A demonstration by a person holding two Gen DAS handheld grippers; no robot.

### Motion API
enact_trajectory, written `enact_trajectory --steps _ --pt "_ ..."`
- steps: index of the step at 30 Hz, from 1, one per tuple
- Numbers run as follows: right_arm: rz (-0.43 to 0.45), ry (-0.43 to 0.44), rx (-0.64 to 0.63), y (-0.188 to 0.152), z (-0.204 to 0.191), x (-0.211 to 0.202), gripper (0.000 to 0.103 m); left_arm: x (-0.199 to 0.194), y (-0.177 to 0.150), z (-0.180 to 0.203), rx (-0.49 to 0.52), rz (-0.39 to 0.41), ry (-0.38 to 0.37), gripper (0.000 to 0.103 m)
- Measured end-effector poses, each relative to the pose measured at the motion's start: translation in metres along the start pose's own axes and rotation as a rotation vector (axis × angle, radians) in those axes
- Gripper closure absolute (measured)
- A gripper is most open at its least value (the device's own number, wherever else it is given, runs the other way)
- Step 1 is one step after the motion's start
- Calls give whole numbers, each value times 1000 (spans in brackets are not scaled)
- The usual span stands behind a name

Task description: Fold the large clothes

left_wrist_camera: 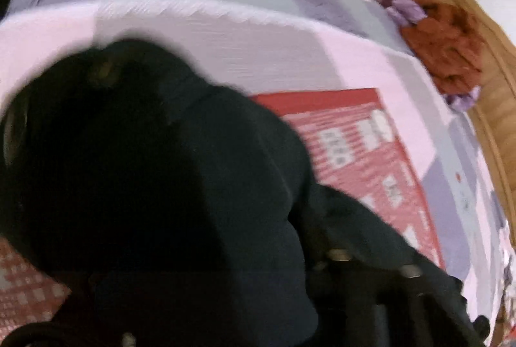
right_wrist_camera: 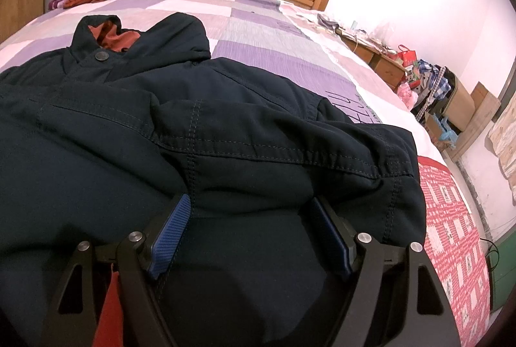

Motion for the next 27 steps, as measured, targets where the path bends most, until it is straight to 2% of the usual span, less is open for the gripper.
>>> enact_trajectory --steps 4,7,10,14,17,20,24,27 --pt "-1 -1 -1 0 0 0 24 -31 0 29 112 66 5 82" --pt "0 0 0 0 0 0 24 -63 -5 70 249 135 -9 82" --pt "-1 0 -1 0 0 0 24 -91 -20 123 389 173 -55 82" --pt "-1 0 -1 0 0 0 24 -116 -57 207 579 182 -139 82" --pt "-1 -2 -2 0 0 0 24 -131 -95 270 690 171 -225 83" --pt "-2 -1 -2 0 0 0 24 -134 -147 327 789 128 -307 83" --pt "-7 10 2 1 1 -1 24 -125 -235 389 925 56 -376 83" --pt "-18 53 24 3 8 -9 24 -102 -309 419 1012 -41 -399 83"
Point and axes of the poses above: each gripper's, at about its wrist camera, not at the fingertips, and x roughly the way its jaws point, z to its right, y to its top, the point moved 5 cm from there along x, roughly the way its jaws point, and after that the axes turned 10 degrees about -z, right-handed, at the moved point
